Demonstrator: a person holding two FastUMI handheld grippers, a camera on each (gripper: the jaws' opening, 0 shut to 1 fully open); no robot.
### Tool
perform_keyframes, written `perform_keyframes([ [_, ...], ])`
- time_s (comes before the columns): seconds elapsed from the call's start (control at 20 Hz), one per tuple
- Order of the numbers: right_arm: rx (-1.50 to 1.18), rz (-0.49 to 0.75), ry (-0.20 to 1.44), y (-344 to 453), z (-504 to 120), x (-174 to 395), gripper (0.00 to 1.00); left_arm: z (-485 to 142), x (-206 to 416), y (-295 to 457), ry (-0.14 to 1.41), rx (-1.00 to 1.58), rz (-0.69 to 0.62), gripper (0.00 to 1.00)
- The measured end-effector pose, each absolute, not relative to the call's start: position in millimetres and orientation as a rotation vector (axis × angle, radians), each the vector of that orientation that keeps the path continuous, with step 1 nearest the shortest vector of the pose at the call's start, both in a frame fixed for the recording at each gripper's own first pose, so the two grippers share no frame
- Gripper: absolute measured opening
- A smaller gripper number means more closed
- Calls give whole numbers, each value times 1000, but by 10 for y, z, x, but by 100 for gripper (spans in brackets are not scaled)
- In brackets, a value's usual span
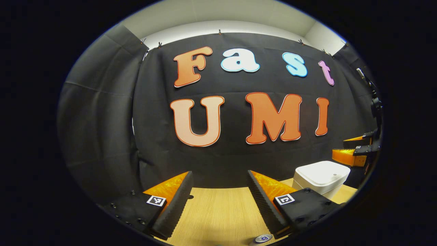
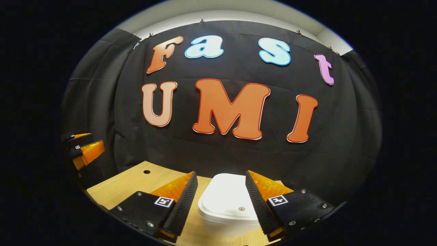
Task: Press the lid of the desktop garbage bin to open it, pick up the crumpled paper on the desktop and throw it into the bin, then pick up the pop can on the desktop and drop it into the bin, and finally close the garbage bin lid.
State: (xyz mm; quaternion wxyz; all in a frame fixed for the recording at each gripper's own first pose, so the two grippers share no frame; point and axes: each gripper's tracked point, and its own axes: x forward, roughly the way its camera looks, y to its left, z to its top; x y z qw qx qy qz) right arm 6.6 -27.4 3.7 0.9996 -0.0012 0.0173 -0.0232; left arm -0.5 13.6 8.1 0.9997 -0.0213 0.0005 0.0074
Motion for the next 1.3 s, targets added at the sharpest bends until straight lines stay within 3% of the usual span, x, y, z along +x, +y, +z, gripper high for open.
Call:
perform_keyframes([
  [0.15,4,-80,77,-402,-63,88,64,33,-8,145,15,-43,21,100],
  [0.2,4,-87,88,-429,-88,100,50,16,-4,151,20,-43,24,100],
  [0.3,2,-101,120,-478,-179,126,32,-6,-3,160,28,-42,28,96],
  [0.35,3,-106,140,-507,-231,120,27,-15,-9,159,31,-42,29,100],
  [0.5,43,-120,178,-577,-369,148,4,-52,-2,156,42,-38,35,96],
  [0.55,63,-106,192,-554,-420,161,2,-76,-11,156,48,-37,37,100],
  [1.1,57,-95,373,-562,-1004,212,1,-285,-111,205,106,-14,73,100],
  [1.3,33,-86,367,-557,-998,266,1,-328,-163,255,119,-4,87,100],
])
